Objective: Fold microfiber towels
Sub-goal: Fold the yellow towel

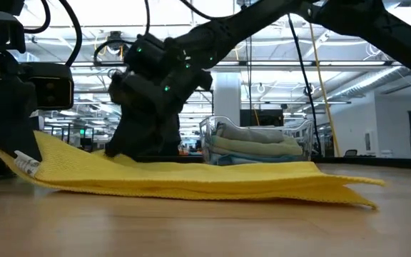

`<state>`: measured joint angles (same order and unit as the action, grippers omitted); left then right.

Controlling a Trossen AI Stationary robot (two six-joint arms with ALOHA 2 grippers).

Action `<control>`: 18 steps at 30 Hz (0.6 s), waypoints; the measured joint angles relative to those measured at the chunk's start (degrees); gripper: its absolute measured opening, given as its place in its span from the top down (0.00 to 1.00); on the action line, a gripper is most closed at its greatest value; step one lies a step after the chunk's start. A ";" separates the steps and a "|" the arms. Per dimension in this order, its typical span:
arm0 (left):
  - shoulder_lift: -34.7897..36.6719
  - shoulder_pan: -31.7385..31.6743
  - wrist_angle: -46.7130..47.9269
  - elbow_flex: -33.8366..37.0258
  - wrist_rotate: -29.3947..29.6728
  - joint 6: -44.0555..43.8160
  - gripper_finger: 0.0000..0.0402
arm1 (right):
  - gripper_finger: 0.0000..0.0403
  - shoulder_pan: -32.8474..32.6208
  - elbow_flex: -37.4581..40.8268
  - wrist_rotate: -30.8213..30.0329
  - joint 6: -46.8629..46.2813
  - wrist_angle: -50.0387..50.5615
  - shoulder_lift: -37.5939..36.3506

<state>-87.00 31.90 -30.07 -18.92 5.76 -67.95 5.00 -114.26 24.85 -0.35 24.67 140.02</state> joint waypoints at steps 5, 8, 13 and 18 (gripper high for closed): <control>0.00 0.00 -0.04 0.02 -0.24 0.28 0.99 | 0.49 -0.62 -0.07 -2.31 -4.05 -0.81 1.00; 0.00 -0.01 -0.07 0.02 -1.24 0.06 0.98 | 0.49 -0.20 -0.07 -2.12 -6.22 -0.34 0.90; 0.00 0.72 -0.12 0.00 -3.46 0.88 0.97 | 0.49 1.77 0.09 -0.02 -10.67 -1.89 0.27; 0.00 1.70 1.23 -0.04 -5.78 2.00 0.98 | 0.49 3.39 0.11 -0.75 -14.51 -3.41 0.27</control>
<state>-87.00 33.60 -28.84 -18.96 -0.03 -65.95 8.39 -114.15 24.10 -14.86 21.26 140.29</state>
